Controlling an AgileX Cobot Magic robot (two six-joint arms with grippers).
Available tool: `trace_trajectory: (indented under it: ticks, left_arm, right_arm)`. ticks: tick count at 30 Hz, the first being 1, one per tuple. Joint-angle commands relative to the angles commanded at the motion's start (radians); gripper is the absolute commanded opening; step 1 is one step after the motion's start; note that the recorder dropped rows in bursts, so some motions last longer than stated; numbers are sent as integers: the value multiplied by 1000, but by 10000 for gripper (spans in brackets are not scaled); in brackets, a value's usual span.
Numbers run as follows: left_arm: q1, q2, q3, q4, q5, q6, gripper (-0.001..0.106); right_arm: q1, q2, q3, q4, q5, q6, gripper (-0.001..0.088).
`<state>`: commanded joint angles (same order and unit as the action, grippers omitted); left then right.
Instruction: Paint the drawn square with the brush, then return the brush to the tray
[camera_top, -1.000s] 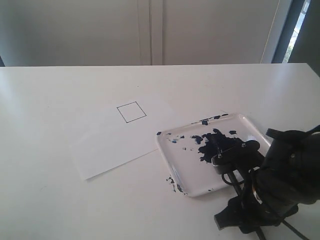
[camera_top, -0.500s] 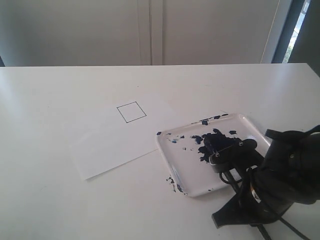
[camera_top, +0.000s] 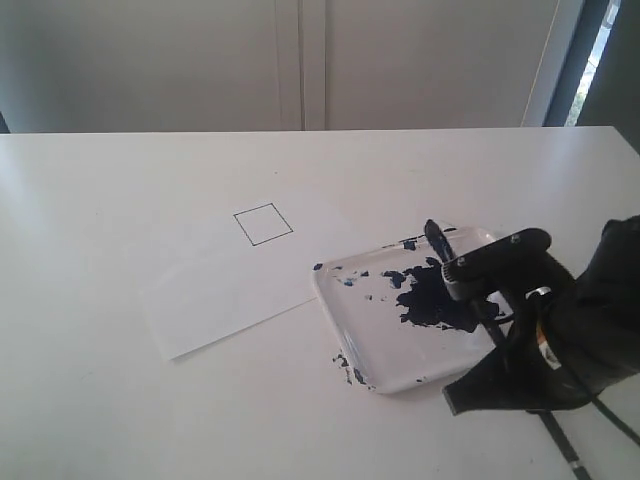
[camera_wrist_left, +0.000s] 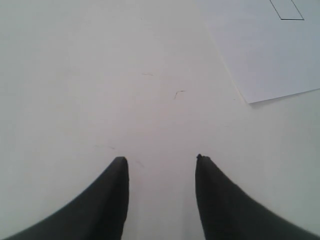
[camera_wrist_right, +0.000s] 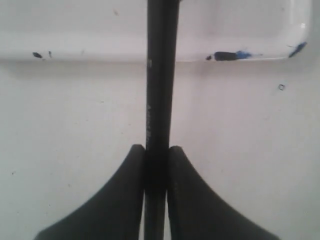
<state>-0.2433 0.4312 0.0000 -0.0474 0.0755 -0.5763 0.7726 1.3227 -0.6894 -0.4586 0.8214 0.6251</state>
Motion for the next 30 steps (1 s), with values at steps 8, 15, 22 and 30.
trace_trajectory:
  ticks: [8, 15, 22, 30]
  left_arm:
    - [0, 0, 0, 0, 0, 0, 479]
    - [0, 0, 0, 0, 0, 0, 479]
    - [0, 0, 0, 0, 0, 0, 479]
    - [0, 0, 0, 0, 0, 0, 479]
  right_arm:
    - [0, -15, -134, 24, 319, -154, 0]
    - [0, 26, -186, 106, 400, -325, 0]
    - [0, 130, -186, 85, 400, -361, 0]
    - [0, 257, -186, 6, 400, -361, 0]
